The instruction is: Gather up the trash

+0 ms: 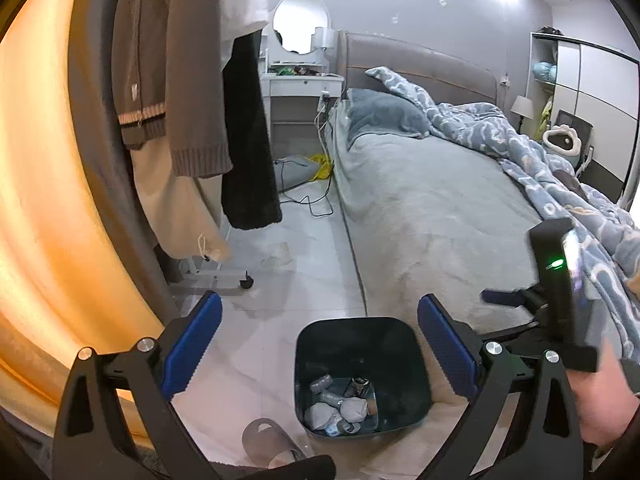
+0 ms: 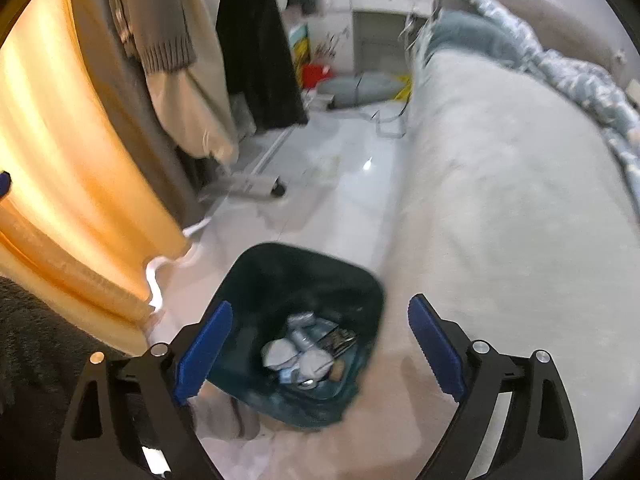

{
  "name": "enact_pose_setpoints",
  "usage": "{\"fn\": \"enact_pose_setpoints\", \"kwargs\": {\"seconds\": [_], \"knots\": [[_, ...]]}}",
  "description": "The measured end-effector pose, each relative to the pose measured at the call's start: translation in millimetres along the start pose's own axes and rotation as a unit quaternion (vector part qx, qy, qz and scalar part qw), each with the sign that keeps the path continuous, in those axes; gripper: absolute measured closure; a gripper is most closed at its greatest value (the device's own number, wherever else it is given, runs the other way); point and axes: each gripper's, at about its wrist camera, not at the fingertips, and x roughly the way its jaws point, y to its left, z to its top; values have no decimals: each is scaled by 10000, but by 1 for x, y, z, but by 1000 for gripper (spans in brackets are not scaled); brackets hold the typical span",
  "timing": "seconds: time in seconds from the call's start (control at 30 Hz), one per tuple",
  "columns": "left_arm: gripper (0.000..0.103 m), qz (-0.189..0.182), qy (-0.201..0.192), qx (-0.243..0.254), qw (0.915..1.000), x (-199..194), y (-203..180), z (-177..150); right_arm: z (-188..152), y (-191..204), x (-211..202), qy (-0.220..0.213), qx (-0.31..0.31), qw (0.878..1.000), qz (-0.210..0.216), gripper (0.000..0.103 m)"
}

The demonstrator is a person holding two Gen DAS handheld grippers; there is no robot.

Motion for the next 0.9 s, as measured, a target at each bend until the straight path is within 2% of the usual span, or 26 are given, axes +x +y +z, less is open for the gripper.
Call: {"fn": "enact_pose_setpoints", "kwargs": {"seconds": [0.17,0.23,0.37,0.5,0.63,0.8,0.83,0.9], "knots": [[3,-101,-89,93,9999,-14,-22,-5,-10,-20,-70,-734,189,9967,-286,4],[3,-80,-120,122,9998,-18,-30,-9,-20,-26,-104,-1072,253,9927,-481,4],[3,-132,-149,162,9997,-29,-48,-18,-39,-36,-153,-1450,207,9856,-843,3],[3,-92,-230,268,9993,-38,-62,-25,-64,-56,-195,-1681,359,9772,-1248,3],[3,-123,-142,285,9994,-40,-71,-35,-91,-77,-222,-1735,555,9732,-1402,3],[3,-229,0,223,9995,-38,-82,-41,-119,-93,-236,-1716,585,9762,-1189,3],[3,-221,0,235,9995,-38,-84,-42,-126,-99,-233,-1761,699,9773,-953,3],[3,-206,18,242,9995,-36,-87,-45,-132,-104,-235,-1742,773,9776,-893,3]]}}
